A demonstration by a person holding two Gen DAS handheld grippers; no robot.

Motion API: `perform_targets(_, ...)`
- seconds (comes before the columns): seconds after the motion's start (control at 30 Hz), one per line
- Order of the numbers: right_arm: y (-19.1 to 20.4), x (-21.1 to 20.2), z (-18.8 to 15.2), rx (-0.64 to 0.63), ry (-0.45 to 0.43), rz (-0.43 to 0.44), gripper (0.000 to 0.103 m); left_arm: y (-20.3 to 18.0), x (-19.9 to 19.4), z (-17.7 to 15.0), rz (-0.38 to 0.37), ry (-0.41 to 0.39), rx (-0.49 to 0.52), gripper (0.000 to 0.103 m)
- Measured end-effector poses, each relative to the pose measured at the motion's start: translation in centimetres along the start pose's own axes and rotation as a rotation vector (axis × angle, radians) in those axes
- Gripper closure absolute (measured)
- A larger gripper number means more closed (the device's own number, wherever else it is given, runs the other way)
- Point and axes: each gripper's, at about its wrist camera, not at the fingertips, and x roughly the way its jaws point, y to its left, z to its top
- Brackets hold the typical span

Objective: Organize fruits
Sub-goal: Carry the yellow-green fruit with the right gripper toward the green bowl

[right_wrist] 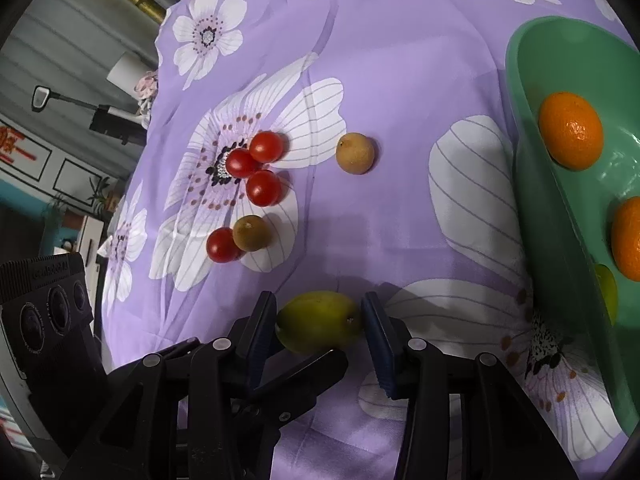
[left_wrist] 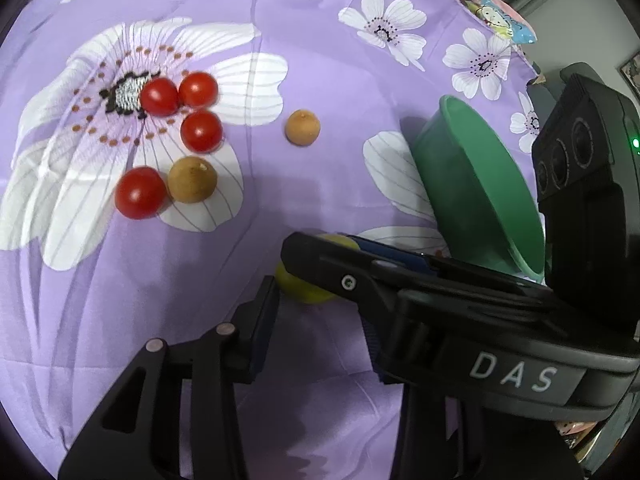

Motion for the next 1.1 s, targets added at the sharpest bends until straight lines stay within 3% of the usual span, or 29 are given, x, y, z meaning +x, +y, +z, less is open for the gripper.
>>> perform_targets(1.1, 6.0, -11.0, -0.5, -0.173, -0.288, 0.022, 0.056, -6.6, -9.2, 0.7, 0.034, -0.234, 0.211, 0.063)
